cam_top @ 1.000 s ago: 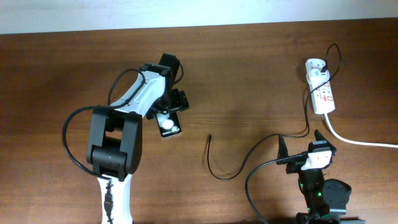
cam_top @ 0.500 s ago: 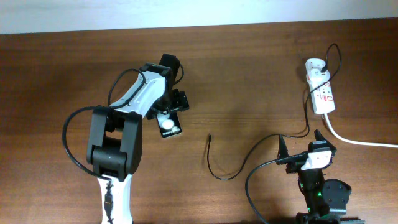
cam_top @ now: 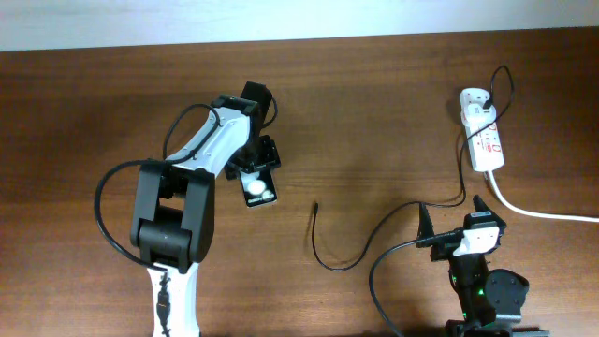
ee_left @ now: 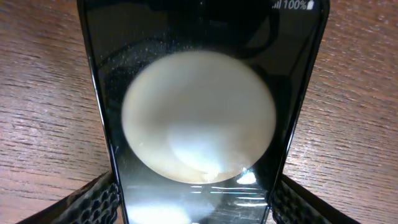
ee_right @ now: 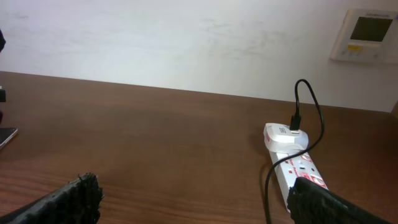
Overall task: Plug charger to phone and switch on socket
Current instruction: 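Close the left gripper on the phone's long edges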
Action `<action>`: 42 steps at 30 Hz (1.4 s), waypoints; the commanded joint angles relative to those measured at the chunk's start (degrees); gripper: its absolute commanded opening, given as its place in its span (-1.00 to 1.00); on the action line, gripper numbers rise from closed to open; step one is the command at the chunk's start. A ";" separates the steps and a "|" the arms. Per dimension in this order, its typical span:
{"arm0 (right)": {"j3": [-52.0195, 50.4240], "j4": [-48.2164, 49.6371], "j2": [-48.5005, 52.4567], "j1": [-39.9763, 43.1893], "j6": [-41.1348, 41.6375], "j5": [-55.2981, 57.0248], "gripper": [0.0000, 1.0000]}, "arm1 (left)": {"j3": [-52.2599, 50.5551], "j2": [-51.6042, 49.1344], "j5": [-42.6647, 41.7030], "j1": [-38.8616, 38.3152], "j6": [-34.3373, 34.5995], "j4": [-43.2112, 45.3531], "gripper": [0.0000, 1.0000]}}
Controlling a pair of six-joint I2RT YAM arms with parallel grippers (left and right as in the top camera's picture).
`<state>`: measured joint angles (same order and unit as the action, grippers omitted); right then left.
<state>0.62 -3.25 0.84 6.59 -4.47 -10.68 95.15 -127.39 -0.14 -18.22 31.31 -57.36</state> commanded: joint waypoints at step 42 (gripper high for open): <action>-0.31 -0.26 -0.42 -0.57 0.22 -1.11 0.97 | -3.26 -3.87 -1.40 -0.55 -0.09 2.69 -0.18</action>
<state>0.62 -3.25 0.84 6.59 -4.47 -10.68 94.70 -127.15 0.03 -18.55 31.11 -56.36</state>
